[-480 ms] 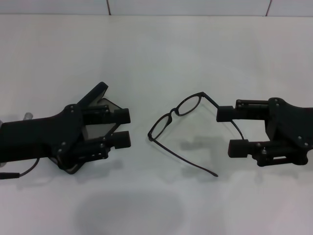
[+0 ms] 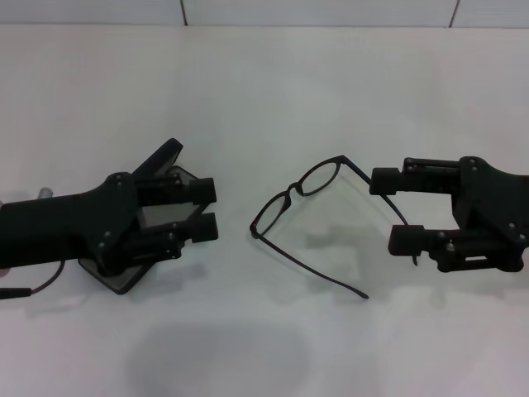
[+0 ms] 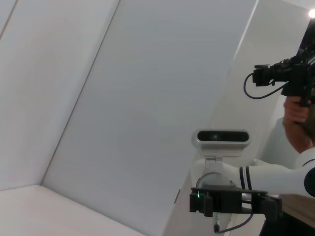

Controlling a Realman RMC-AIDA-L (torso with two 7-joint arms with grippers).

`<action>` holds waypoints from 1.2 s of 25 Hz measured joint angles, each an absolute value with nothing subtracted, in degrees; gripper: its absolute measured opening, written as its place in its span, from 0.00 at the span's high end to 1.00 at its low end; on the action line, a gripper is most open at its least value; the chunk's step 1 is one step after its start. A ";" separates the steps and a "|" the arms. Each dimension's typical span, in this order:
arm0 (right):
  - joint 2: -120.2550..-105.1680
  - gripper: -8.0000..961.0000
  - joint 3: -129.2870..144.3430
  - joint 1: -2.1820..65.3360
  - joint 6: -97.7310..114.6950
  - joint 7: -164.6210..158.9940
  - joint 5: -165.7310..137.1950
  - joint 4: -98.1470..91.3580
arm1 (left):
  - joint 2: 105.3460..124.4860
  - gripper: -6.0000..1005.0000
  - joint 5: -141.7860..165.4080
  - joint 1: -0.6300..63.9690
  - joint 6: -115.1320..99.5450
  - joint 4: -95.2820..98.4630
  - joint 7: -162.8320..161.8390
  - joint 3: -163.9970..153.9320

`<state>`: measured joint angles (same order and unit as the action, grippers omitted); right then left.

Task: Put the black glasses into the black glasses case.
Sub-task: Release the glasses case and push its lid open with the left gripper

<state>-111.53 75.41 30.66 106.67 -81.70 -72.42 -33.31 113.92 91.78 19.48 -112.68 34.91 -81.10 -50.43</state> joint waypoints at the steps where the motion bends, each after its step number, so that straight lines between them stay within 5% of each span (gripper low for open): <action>1: -111.53 0.23 75.36 30.45 106.50 -81.16 -72.42 -33.32 | 113.97 0.48 91.66 19.45 -112.64 35.12 -81.22 -50.35; 6: -110.58 0.23 74.82 29.01 100.13 -76.58 -72.69 -31.54 | 114.54 0.49 91.25 19.76 -112.42 47.86 -93.96 -49.40; 12: -110.11 0.23 72.37 26.56 98.49 -75.75 -73.10 -30.68 | 115.96 0.49 106.87 20.70 -107.09 87.61 -127.41 -49.25; 16: -110.10 0.24 68.87 23.69 98.62 -74.69 -73.14 -28.73 | 118.43 0.50 124.11 22.83 -105.98 103.65 -140.23 -50.62; 18: -110.16 0.24 67.43 22.38 98.90 -74.46 -73.13 -28.42 | 119.58 0.51 129.75 22.81 -105.81 106.01 -141.66 -53.34; 30: -110.75 0.24 66.35 21.01 99.92 -74.50 -73.16 -28.12 | 119.68 0.59 149.04 21.32 -96.96 100.31 -146.85 -71.95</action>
